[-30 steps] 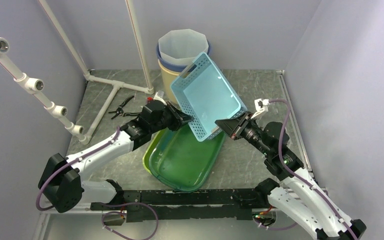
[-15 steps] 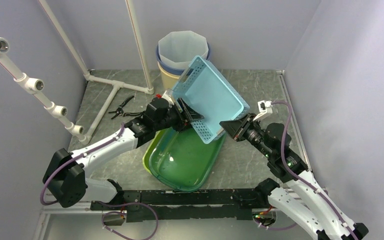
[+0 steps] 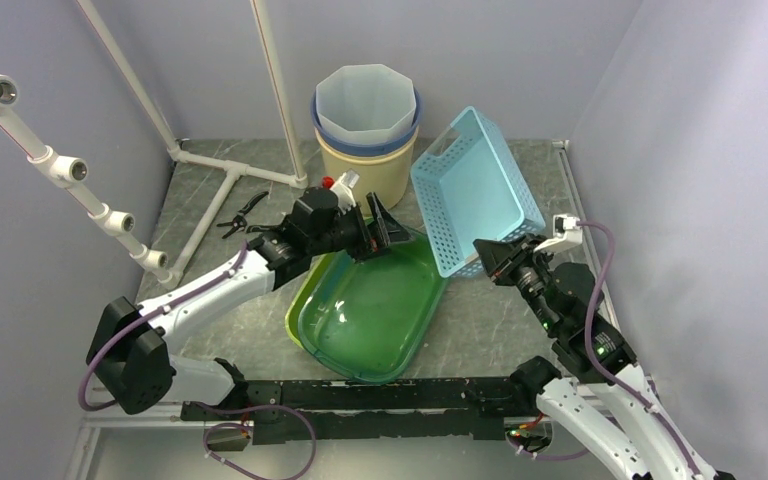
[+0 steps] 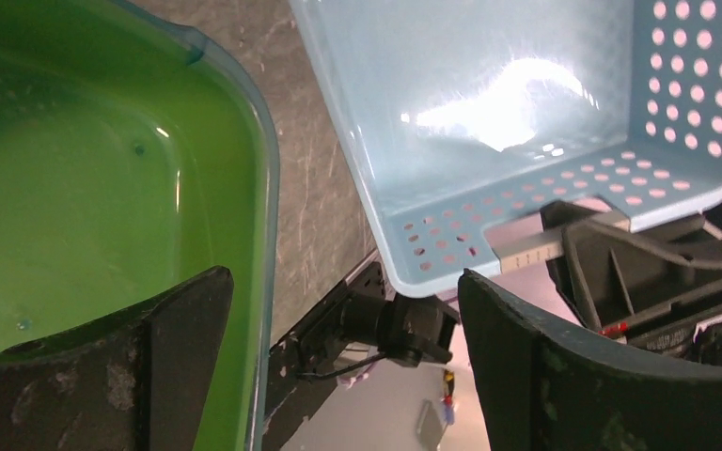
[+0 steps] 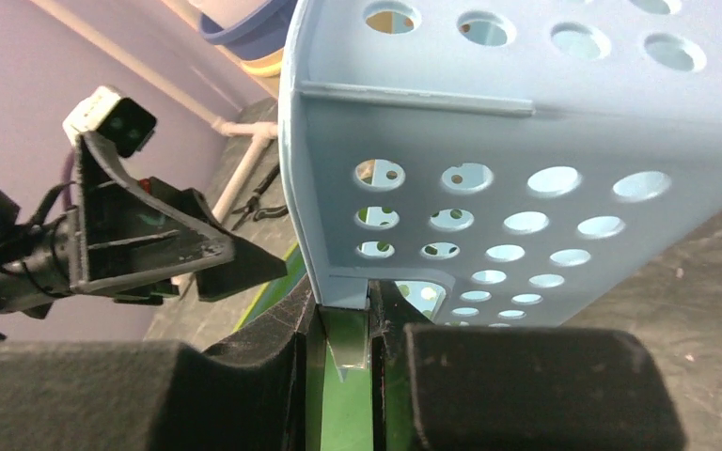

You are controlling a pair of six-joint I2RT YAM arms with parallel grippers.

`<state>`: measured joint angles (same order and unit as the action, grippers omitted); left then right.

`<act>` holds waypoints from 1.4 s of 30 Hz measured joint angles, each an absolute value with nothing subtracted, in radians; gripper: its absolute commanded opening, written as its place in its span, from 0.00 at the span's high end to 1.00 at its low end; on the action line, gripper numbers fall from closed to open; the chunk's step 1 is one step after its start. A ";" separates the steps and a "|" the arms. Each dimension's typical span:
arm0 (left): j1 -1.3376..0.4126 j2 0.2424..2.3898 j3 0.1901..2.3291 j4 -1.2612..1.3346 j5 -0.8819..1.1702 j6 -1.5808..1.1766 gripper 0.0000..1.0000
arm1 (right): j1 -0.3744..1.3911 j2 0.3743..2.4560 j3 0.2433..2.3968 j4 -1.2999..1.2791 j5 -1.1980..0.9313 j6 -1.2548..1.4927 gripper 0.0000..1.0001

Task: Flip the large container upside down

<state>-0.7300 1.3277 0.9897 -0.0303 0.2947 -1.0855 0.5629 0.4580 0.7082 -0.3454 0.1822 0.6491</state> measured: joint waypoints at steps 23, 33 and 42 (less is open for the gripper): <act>-0.730 1.388 1.186 -0.389 0.337 -0.742 0.05 | 0.563 0.600 0.708 -0.400 0.615 0.323 1.00; -0.730 1.388 1.195 -0.511 0.289 -0.683 0.05 | 0.564 0.864 0.690 -0.336 0.643 -0.066 1.00; -0.730 1.384 1.252 -0.670 0.155 -0.614 0.05 | 0.567 1.010 0.545 -0.089 0.620 -0.444 1.00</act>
<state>-0.7300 1.3838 1.2522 -0.6704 0.1551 -0.6140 0.5674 1.0103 0.5446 -0.0891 0.6201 -0.4438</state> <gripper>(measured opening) 0.943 0.191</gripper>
